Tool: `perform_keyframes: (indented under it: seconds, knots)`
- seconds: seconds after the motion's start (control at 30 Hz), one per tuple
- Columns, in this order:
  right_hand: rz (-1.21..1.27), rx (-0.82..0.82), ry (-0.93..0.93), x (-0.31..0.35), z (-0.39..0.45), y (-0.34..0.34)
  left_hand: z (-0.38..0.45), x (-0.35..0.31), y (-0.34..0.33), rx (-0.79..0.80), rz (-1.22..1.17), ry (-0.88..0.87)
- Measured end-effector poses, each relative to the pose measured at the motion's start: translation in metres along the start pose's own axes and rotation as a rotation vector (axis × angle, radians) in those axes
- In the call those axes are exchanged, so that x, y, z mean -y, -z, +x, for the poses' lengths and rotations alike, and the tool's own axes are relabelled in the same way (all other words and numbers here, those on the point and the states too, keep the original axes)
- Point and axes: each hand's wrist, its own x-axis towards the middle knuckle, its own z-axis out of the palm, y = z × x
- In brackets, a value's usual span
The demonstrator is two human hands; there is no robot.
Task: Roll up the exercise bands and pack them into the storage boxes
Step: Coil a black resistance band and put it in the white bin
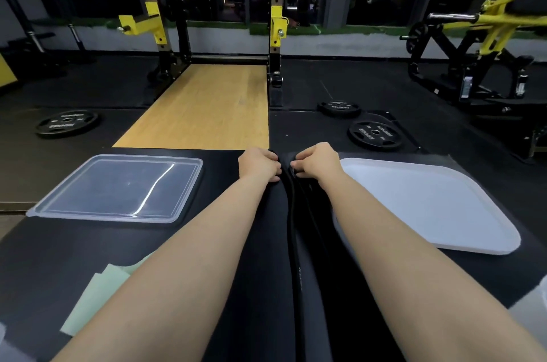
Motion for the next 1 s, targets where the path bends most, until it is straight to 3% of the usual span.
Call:
perform_keyframes:
  seconds: [0.3,0.47,0.77,1.0]
  knots:
    - [0.128,-0.010,0.055,-0.002,0.009,-0.009,0.014,-0.003,-0.009,0.015,0.103,-0.144]
    - [0.014,-0.017,0.121,-0.008,0.006,-0.010,0.009,0.005,-0.010,-0.003,0.277,-0.260]
    - [-0.189,-0.031,0.210,-0.016,-0.042,0.000,-0.033,0.018,0.007,0.021,0.282,-0.274]
    - [-0.162,0.000,0.160,-0.032,-0.100,0.004,-0.088,0.033,0.019,0.060,0.357,-0.243]
